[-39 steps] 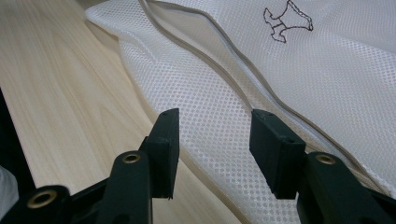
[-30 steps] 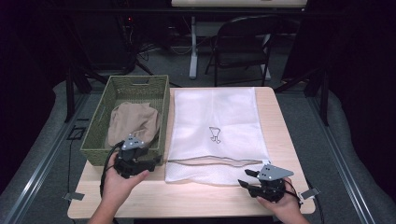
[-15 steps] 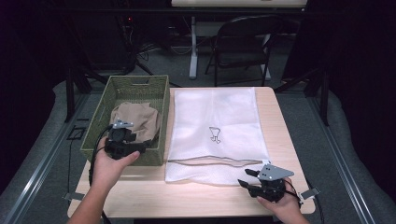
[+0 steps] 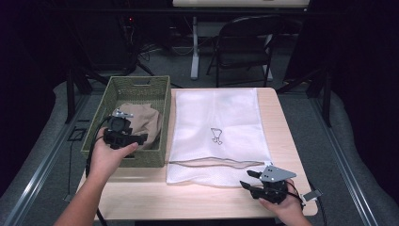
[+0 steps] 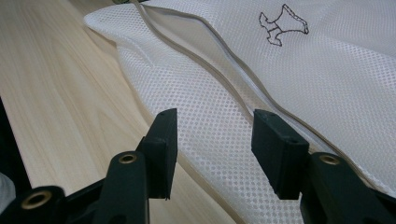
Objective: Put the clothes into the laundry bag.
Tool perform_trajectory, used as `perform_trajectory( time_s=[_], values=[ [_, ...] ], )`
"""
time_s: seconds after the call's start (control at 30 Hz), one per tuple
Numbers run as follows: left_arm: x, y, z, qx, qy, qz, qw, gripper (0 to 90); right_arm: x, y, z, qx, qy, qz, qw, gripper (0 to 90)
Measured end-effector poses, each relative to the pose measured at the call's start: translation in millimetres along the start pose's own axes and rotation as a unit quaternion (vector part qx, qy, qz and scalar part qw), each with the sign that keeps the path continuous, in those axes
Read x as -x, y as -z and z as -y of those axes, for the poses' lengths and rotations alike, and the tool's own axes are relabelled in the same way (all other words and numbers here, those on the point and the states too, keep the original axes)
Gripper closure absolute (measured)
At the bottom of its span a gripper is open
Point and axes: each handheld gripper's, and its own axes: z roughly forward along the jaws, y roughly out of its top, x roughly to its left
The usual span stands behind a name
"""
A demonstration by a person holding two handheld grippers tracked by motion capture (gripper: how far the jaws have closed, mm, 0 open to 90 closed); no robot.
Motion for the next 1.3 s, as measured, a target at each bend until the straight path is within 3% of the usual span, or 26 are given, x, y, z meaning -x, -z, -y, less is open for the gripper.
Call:
perform_trajectory(
  time_s=[0.23, 0.33, 0.7, 0.93, 1.3],
  values=[
    [-5.7, 0.1, -11.1, -0.002, 0.007, -0.001, 1.0000, 33.3, 0.2, 0.3, 0.1, 0.000, -0.001, 0.000, 1.0000, 50.6],
    [-13.2, 1.0, -19.9, -0.010, 0.021, 0.007, 0.9997, 33.1, 0.4, 0.1, 0.2, -0.001, -0.001, 0.000, 1.0000, 50.6],
    [-28.6, -3.9, -33.6, -0.015, 0.035, -0.014, 0.9992, 31.1, 0.5, -0.1, 0.3, -0.003, -0.004, -0.002, 1.0000, 50.6],
    [-40.9, -15.9, -39.3, -0.017, 0.064, -0.011, 0.9978, 30.7, 1.1, 0.2, 0.6, -0.002, -0.007, -0.004, 1.0000, 50.6],
    [-54.2, -42.9, -45.2, -0.040, 0.083, -0.025, 0.9954, 31.9, 0.8, -0.6, 0.6, -0.006, -0.006, -0.006, 1.0000, 50.6]
  ],
)
